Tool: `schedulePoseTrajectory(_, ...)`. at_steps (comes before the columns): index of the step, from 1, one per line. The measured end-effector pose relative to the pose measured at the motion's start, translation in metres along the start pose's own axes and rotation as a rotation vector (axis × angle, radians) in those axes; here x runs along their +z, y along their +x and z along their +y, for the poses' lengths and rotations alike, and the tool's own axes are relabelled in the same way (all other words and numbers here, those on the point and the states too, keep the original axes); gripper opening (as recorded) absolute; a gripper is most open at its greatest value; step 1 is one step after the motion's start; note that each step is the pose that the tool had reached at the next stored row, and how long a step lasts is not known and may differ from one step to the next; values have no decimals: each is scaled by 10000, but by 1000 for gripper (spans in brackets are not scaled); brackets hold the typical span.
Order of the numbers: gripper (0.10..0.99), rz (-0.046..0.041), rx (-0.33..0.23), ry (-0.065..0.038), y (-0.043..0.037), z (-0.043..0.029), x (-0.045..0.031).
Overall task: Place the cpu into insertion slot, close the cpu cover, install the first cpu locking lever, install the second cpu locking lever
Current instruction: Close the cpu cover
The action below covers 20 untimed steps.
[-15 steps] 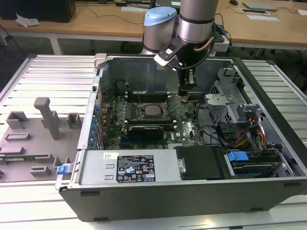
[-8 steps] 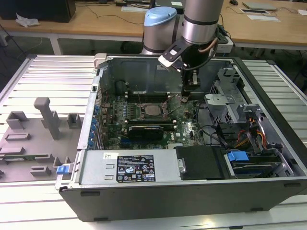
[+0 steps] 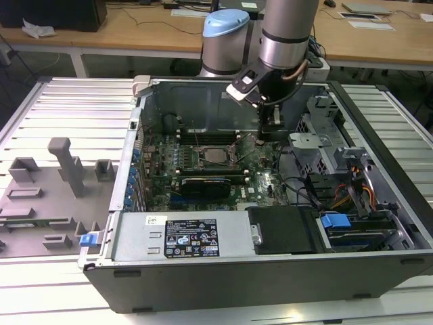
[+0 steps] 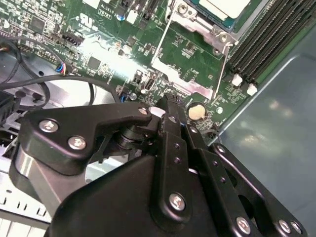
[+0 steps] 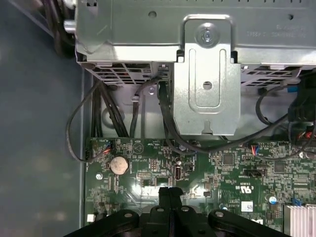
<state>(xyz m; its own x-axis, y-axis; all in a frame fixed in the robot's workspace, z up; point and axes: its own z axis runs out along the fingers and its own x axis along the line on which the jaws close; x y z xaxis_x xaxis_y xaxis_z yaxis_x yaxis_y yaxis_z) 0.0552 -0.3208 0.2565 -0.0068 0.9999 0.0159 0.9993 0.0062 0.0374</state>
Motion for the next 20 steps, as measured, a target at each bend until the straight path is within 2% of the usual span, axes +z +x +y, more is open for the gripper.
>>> schedulePoseTrajectory(5, 106, 1, 1, 26, -2, 3, 120)
schedulePoseTrajectory(9, 106, 0, 0, 41, -2, 3, 136)
schedulePoseTrajectory(11, 106, 5, 9, 697, -2, 12, 141)
schedulePoseTrajectory(12, 106, 4, 12, 784, -2, 12, 141)
schedulePoseTrajectory(16, 106, 5, 12, 813, -2, 10, 141)
schedulePoseTrajectory(20, 106, 5, 13, 807, -2, -69, 138)
